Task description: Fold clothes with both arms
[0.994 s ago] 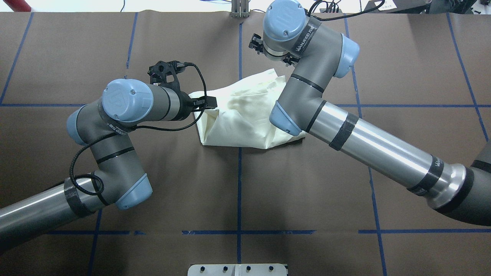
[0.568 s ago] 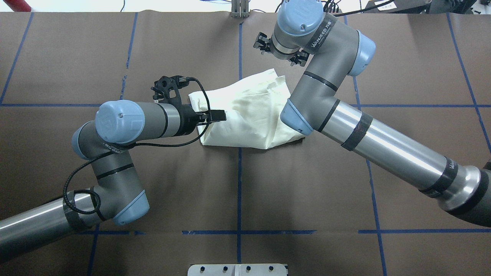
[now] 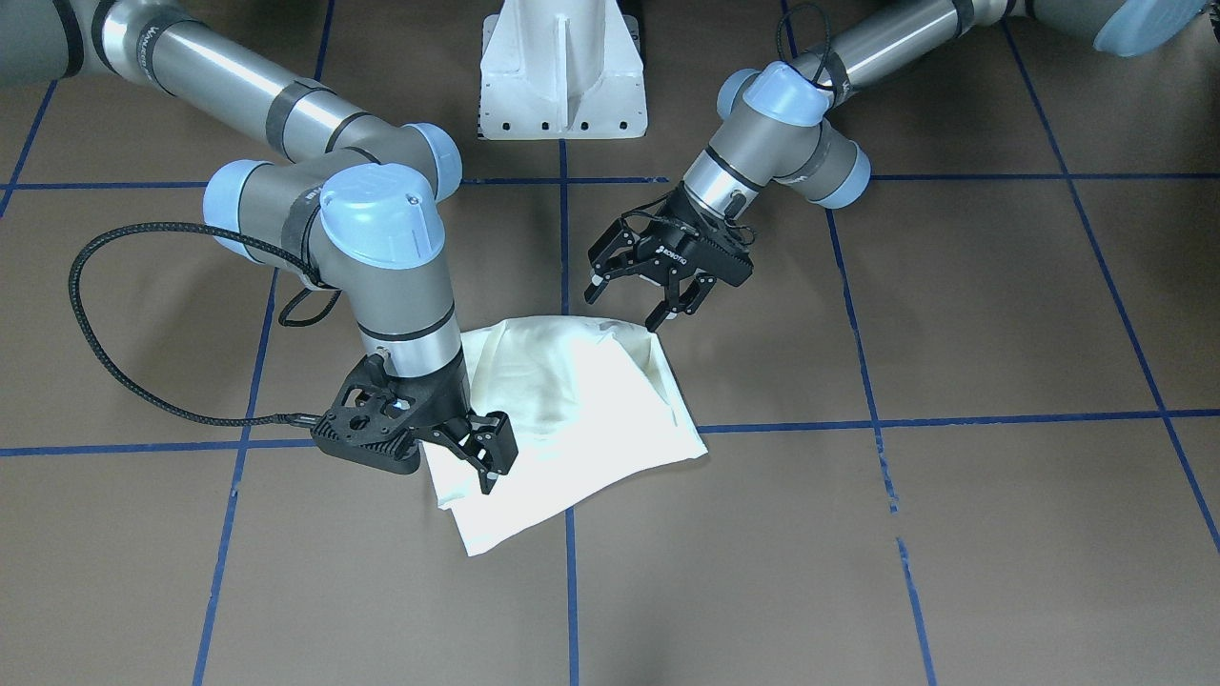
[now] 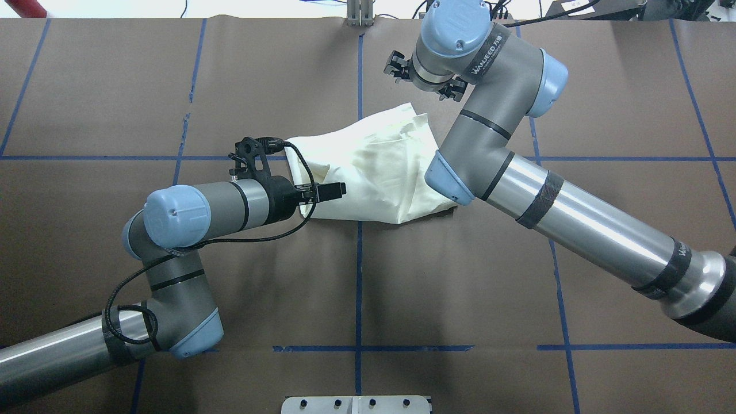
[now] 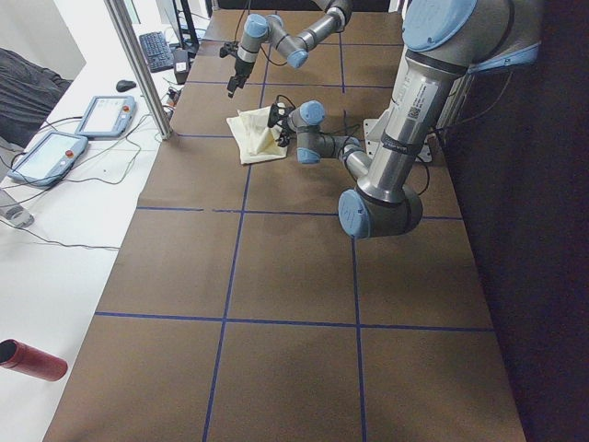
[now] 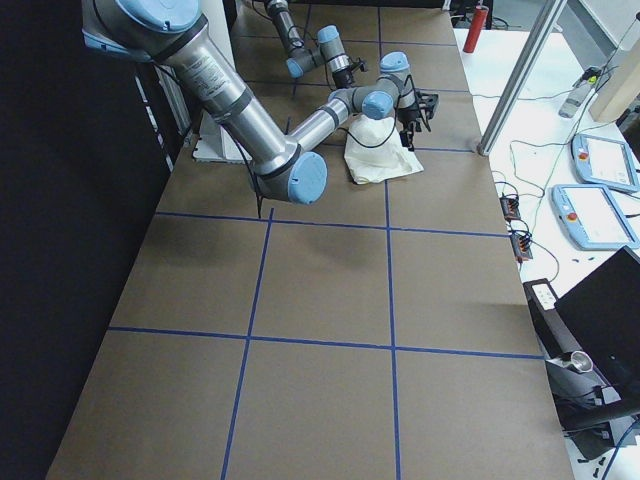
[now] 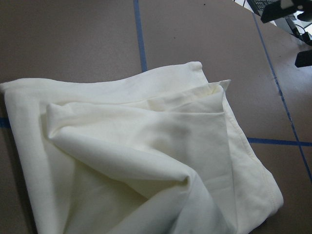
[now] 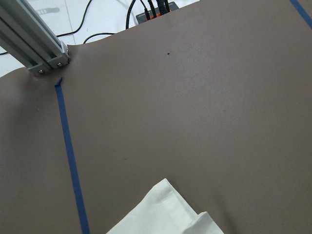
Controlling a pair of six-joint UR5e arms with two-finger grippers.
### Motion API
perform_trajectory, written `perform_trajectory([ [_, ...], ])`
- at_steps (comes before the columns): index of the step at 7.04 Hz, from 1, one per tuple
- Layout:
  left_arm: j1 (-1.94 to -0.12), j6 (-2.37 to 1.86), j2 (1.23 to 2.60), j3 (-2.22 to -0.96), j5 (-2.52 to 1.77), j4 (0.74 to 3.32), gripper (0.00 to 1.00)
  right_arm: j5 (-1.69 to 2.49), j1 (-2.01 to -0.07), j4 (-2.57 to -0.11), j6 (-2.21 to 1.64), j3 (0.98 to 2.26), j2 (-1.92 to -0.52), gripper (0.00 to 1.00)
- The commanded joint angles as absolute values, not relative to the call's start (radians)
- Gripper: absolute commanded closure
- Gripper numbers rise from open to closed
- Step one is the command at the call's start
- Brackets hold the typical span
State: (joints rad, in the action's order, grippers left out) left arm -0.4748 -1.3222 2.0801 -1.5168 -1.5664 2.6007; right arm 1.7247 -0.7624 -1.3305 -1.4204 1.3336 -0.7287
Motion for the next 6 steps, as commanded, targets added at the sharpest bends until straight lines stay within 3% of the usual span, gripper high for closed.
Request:
perform_trajectory([
  [1,-0.465,-1.302,2.085,-1.487,-1.493,2.643,0.00,1.724,-0.762,-1.327,-1.420,1.335,-0.735,0.00],
  [6,-0.462,-1.298,2.083,-1.445,-1.408,2.740,0.00,1.723,-0.762,-1.325,-1.419,1.335,-0.742,0.00],
])
